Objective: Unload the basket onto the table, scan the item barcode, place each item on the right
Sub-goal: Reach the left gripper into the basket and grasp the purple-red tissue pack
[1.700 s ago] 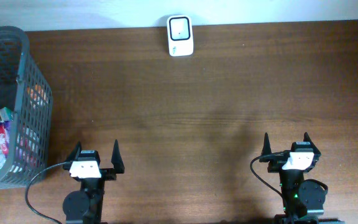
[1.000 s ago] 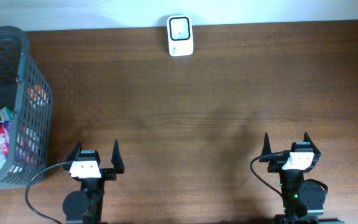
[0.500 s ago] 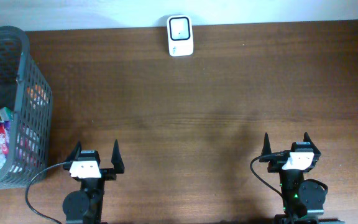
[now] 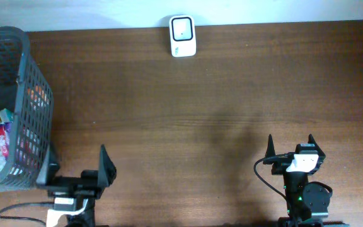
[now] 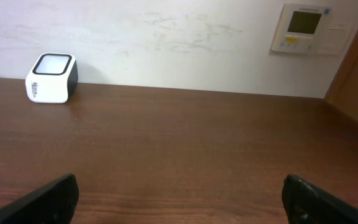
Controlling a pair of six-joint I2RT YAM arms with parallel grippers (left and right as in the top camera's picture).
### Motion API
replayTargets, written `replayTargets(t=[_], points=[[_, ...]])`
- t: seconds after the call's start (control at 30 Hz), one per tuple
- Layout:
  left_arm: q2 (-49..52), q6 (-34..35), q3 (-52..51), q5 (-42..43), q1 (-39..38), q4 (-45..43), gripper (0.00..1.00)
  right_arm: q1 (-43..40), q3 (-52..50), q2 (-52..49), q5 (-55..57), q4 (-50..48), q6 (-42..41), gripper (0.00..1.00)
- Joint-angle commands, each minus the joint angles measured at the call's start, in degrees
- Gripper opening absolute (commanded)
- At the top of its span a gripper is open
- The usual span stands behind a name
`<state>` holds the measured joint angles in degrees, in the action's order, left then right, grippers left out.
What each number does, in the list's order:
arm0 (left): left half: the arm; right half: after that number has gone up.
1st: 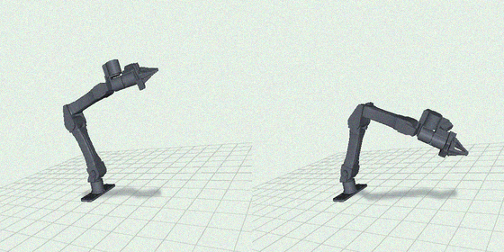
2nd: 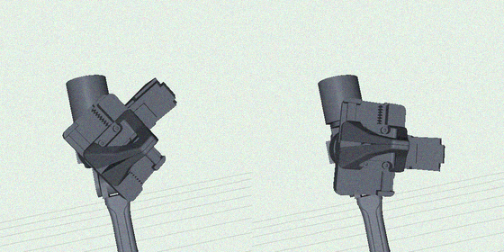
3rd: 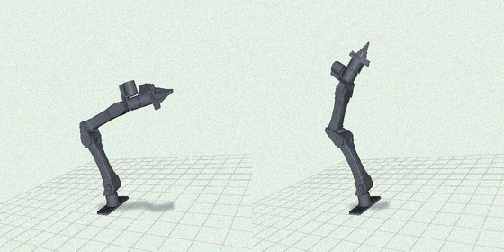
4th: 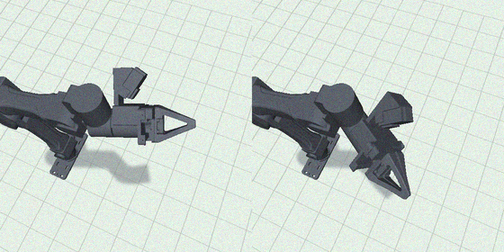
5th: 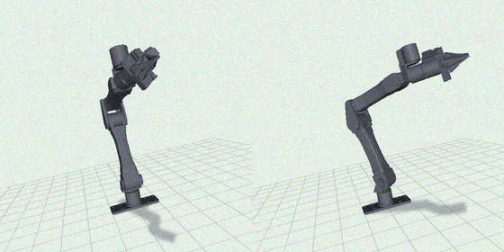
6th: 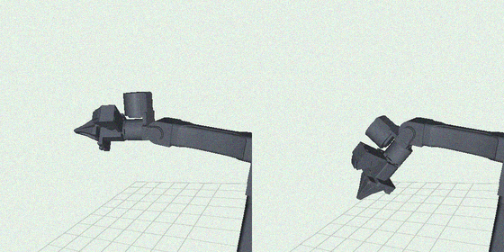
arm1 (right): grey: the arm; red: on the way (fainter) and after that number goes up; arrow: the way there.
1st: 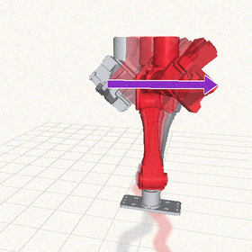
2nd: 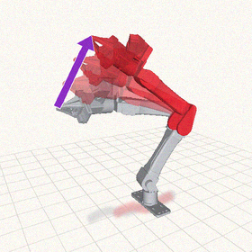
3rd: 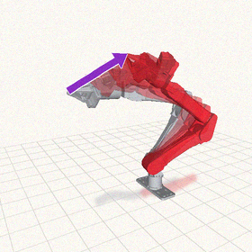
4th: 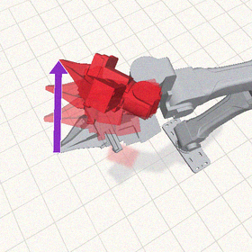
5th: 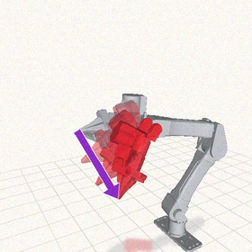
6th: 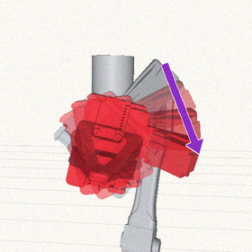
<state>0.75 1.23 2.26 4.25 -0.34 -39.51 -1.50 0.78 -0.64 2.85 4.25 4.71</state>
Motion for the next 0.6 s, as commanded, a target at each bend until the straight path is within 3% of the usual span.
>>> replayTargets(t=[0.0, 0.1, 0.13, 0.17, 0.2, 0.27, 0.33, 0.4, 0.43, 0.5, 0.53, 0.57], points=[[4.15, -6.16, 10.27, -2.75, 0.26, 0.7, 0.99, 0.37, -0.46, 0.28, 0.83, 0.07, -0.02, 0.99], [16.76, -8.44, 29.16, -10.34, 0.26, 21.7, 0.99, 0.37, -0.46, 0.28, 0.83, 0.07, -0.02, 0.99], [25.0, -8.46, 39.41, -9.75, 0.26, 35.78, 0.99, 0.37, -0.46, 0.28, 0.83, 0.07, -0.02, 0.99], [33.75, -8.44, 47.47, -0.83, 0.26, 44.46, 0.99, 0.37, -0.46, 0.28, 0.83, 0.07, -0.02, 0.99], [40.24, -8.44, 51.87, 6.08, 0.26, 46.71, 0.99, 0.37, -0.46, 0.28, 0.83, 0.07, 0.0, 0.99], [47.95, -8.39, 54.95, 9.92, 0.26, 43.04, 0.99, 0.37, -0.46, 0.28, 0.83, 0.07, -0.02, 0.99], [55.63, -2.08, 64.48, 0.44, 0.59, 49.77, 0.99, 0.37, -0.46, 0.28, 0.83, 0.07, -0.02, 0.99], [63.82, -2.36, 80.24, -1.88, 3.21, 68.59, 0.99, 0.37, -0.46, 0.28, 0.83, 0.07, -0.02, 0.99], [72.0, -7.32, 95.41, 1.44, 6.36, 86.84, 0.99, 0.37, -0.46, 0.28, 0.83, 0.07, -0.02, 0.99], [84.19, -10.03, 116.28, 4.79, 10.64, 108.87, 0.99, 0.37, -0.46, 0.28, 0.83, 0.07, -0.02, 0.99], [87.45, -10.75, 120.58, 1.64, 11.87, 111.78, 0.99, 0.37, -0.46, 0.28, 0.83, 0.07, -0.02, 0.99], [89.09, -4.26, 121.9, -3.52, 13.14, 112.04, 0.99, 0.37, -0.46, 0.28, 0.83, 0.07, 0.0, 0.99]])
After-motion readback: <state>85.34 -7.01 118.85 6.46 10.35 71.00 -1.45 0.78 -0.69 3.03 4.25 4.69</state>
